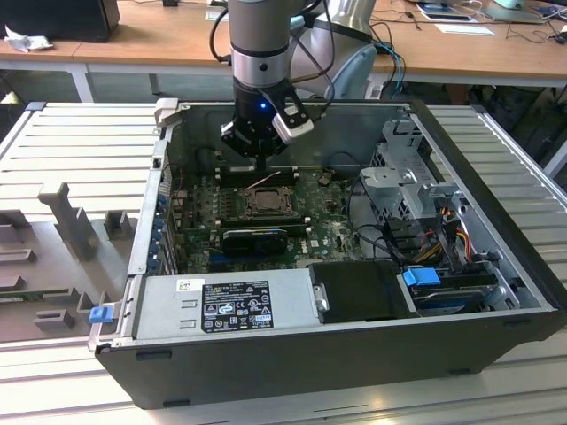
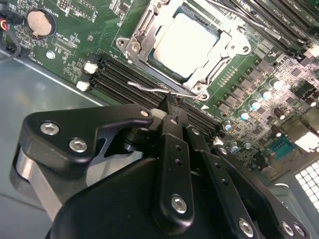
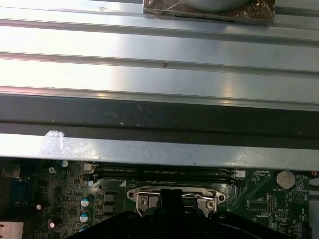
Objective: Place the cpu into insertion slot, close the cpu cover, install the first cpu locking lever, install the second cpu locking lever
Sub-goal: 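Install the first cpu locking lever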
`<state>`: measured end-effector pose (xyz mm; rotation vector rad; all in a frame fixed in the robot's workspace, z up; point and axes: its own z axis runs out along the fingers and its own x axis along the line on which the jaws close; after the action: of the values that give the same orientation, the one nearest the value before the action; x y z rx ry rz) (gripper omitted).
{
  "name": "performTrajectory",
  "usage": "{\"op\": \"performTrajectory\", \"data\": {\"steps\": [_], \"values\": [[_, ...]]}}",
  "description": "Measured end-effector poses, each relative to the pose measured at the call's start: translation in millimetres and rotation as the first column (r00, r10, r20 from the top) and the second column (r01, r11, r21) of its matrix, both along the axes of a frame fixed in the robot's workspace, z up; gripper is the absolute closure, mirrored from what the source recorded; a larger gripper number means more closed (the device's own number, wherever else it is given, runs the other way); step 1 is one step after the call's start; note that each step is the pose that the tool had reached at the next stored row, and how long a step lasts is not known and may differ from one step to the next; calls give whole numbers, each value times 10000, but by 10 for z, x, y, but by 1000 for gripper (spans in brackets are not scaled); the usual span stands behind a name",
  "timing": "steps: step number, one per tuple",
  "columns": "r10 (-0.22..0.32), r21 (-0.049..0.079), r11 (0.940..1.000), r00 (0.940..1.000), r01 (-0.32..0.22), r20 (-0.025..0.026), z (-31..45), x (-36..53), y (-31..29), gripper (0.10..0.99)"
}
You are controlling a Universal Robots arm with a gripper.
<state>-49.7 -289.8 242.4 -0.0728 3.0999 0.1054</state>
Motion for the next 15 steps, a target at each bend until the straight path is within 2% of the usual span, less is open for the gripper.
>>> {"op": "performTrajectory", "data": {"steps": [13, 14, 15], "values": [[1, 43, 10000, 10000, -1, 2, -13, 29, 0, 980], [0, 159, 9999, 10000, 0, 1, -14, 32, -1, 980], [0, 355, 9994, 10000, 0, 2, -17, 41, -5, 980]]}}
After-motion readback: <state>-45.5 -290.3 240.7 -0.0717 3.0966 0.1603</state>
